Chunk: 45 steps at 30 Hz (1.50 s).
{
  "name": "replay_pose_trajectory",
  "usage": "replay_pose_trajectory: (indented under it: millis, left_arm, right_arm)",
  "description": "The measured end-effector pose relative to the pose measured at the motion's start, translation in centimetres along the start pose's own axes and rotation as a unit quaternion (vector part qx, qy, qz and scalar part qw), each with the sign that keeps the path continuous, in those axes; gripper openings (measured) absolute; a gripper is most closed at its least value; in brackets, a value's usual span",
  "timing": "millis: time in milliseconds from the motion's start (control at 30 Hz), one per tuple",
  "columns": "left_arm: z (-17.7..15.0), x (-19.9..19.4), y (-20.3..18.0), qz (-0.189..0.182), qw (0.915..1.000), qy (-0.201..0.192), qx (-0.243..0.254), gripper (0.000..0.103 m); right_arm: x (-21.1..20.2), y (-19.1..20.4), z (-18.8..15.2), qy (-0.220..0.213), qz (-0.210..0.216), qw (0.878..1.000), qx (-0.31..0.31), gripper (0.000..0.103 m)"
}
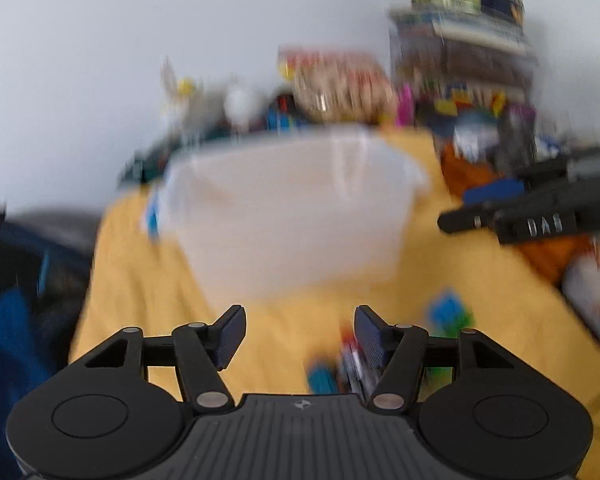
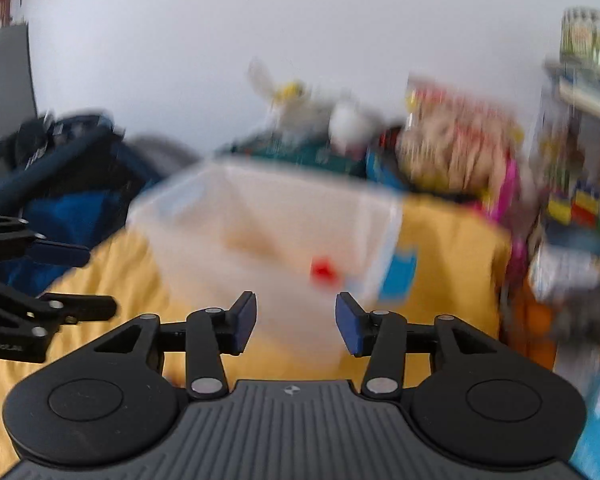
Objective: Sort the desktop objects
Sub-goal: 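Grasp the white-green car with the left tool while the right tool grasps a black car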
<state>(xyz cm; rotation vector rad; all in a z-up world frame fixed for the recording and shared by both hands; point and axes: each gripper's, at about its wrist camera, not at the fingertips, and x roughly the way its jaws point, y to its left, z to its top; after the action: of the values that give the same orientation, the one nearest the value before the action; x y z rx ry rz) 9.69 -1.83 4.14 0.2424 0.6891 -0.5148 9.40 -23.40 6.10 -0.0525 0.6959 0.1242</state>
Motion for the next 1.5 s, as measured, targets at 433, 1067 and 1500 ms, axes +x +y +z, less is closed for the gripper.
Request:
replay_pose_trajectory:
  millis: [433, 1067, 1500]
  left_arm:
    - [-7.7, -0.8, -1.8, -0.033, 0.9965, 0.064, -0.044, 0.064]
    - [-3.7, 8.6, -1.4, -0.071, 0.9925, 0.098, -0.02, 0.023]
    - [-5.4, 1.5, -0.6, -0.118, 0.9868, 0.078, -0.08, 0.016]
  right_arm:
    - [5.1, 9.7, -5.9, 0.066, 0.024, 0.981, -0.183, 0.035]
    - [-3.7, 2.6, -9.2, 0.07, -0.004, 0.997, -0.009, 0.02]
    - [-5.4, 3.5, -10.8, 0.075, 0.028, 0.997, 0.013, 0.02]
